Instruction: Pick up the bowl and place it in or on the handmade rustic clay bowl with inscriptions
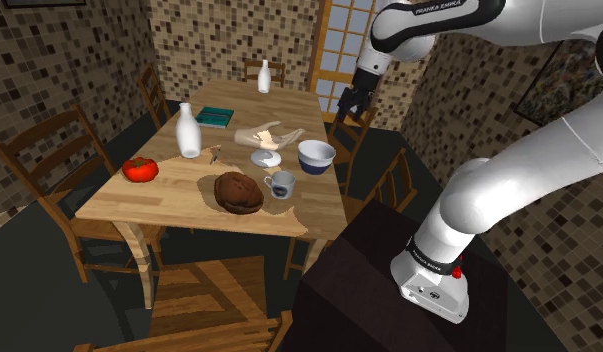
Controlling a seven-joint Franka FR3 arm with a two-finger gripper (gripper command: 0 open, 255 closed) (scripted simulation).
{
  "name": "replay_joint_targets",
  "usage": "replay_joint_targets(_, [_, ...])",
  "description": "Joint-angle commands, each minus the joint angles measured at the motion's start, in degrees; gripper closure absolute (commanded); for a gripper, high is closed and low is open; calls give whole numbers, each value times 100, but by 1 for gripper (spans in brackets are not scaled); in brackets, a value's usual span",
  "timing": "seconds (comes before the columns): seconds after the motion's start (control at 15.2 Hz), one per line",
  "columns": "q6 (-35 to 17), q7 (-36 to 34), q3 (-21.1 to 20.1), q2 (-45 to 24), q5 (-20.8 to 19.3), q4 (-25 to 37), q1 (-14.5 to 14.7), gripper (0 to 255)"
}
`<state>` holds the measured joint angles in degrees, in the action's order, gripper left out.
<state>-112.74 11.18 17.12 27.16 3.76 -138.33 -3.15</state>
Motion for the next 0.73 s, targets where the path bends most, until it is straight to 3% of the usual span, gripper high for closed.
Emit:
replay_joint_targets(0.0, [-263,316,221,-431,54,141,9,0])
replay_joint_targets(0.33, [-767,1108,700,-1443,371,525,35,0])
replay_joint_targets(0.66, [-1085,2006,1061,-2586,982,1114,3,0])
